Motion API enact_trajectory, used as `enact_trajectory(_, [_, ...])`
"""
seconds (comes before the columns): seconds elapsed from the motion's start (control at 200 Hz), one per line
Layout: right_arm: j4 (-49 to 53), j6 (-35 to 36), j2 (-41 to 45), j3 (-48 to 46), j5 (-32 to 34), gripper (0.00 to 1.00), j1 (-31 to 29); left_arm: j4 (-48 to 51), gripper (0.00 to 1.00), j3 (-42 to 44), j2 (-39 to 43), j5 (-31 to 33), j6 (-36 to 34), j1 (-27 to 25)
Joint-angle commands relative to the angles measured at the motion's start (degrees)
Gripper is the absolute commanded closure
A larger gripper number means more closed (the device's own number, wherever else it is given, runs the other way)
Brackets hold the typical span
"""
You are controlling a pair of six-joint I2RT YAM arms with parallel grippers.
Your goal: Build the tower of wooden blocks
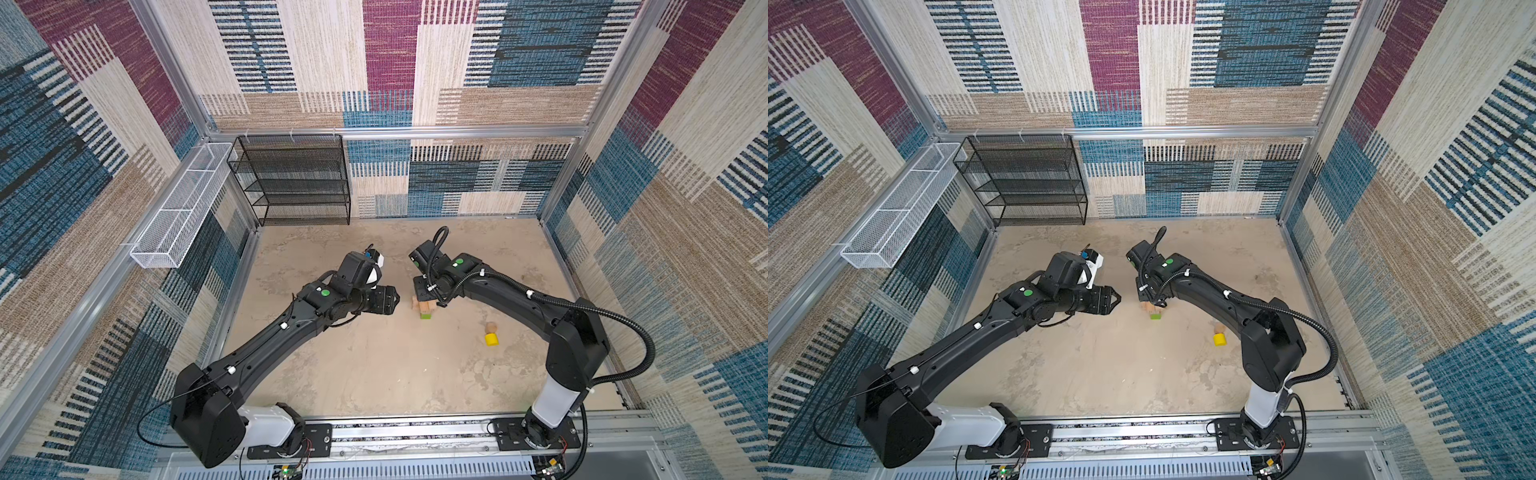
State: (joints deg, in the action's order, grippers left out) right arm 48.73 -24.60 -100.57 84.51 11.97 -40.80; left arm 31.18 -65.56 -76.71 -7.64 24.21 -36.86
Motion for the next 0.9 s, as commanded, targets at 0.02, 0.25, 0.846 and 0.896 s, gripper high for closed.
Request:
enact_trajectory(0.02, [-0.3, -0.5, -0.5, 0.8, 0.3, 0.96, 0.0, 0.2, 0.25, 0.0, 0.6, 0.9, -1.2, 0.0])
enact_trajectory(0.25, [-0.1, -0.9, -0.5, 0.9, 0.3, 0.89, 0.1, 0.3, 0.25, 0.0, 0.7, 1.1, -1.4, 0.0])
enact_trajectory(0.846, [-0.9, -2.2, 0.0, -0.2, 0.3, 0.79, 0.6, 0.5, 0.25, 0.3, 1.0, 1.2, -1.5, 0.0])
enact_trajectory(0.896, [-1.1, -2.3, -0.1, -0.2, 0.2, 0.79, 0.6, 0.4, 0.25, 0.3, 1.1, 1.2, -1.5, 0.0])
